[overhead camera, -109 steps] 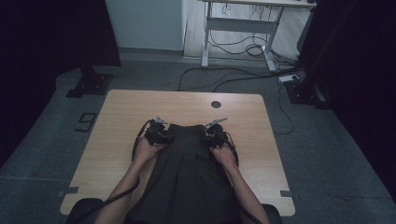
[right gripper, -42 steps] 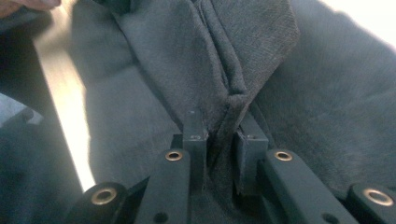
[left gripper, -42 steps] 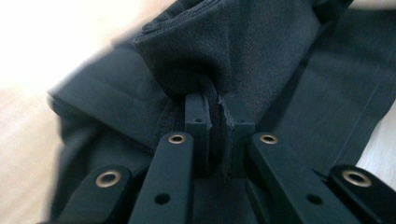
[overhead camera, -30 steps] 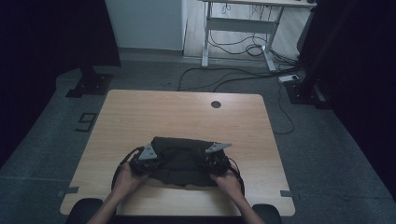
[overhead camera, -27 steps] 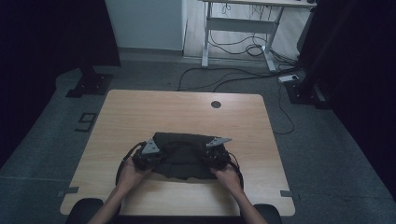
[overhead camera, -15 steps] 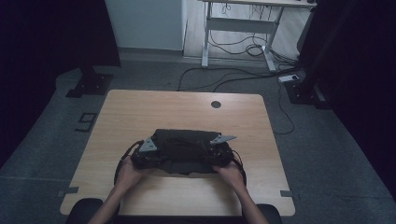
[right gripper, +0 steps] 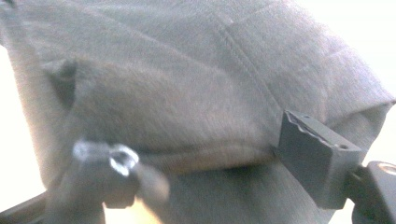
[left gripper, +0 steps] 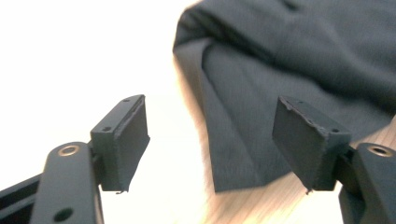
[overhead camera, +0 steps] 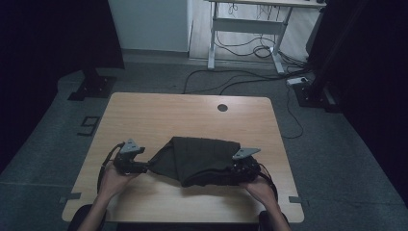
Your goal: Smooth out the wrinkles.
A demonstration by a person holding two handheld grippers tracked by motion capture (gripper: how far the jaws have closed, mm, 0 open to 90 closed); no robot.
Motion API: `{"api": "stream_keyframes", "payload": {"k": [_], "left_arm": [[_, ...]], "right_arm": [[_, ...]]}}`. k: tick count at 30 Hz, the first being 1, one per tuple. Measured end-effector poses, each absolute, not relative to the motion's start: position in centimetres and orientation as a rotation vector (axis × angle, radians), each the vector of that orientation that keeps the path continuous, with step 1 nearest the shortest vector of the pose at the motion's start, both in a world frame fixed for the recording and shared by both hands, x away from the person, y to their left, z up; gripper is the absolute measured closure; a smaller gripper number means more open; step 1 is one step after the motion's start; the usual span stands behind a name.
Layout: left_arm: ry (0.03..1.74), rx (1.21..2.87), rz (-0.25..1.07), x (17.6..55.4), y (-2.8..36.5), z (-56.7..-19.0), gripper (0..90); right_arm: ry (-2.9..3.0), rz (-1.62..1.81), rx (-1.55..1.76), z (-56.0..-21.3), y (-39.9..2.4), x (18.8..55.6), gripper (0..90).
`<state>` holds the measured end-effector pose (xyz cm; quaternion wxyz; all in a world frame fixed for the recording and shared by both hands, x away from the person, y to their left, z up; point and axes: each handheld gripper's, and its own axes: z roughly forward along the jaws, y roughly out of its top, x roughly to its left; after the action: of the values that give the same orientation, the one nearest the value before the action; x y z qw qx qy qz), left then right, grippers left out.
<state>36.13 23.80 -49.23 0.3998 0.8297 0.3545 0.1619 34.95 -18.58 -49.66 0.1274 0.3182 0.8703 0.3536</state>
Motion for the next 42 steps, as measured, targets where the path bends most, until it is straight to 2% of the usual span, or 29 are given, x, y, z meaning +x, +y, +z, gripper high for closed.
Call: {"api": "stream_keyframes", "payload": {"k": [6, 12, 18, 24, 31, 42], "left_arm": [[0.765, 2.137, 0.396, 36.2, 18.7, -48.3, 23.3], [0.745, 2.155, 0.339, 36.3, 15.8, -49.1, 19.4], [0.762, 2.191, 0.311, 35.9, 14.0, -50.6, 15.3], [0.867, 2.223, 0.288, 35.4, 14.1, -52.8, 15.4], [0.858, 2.25, 0.36, 35.1, 14.2, -53.4, 15.7], [0.899, 2.197, 0.363, 36.7, 15.8, -53.9, 15.7]], "right_arm": [[2.558, 0.985, 0.954, -49.3, -21.0, 33.1, 22.5], [2.436, 1.015, 1.106, -48.7, -24.1, 32.4, 22.4], [2.329, 1.13, 1.213, -48.8, -21.8, 33.2, 14.8], [2.397, 0.991, 1.233, -51.4, -18.2, 33.8, 13.9], [2.425, 0.91, 1.24, -53.3, -17.3, 34.0, 13.2], [2.419, 0.982, 1.288, -54.1, -16.4, 36.7, 10.7]]}}
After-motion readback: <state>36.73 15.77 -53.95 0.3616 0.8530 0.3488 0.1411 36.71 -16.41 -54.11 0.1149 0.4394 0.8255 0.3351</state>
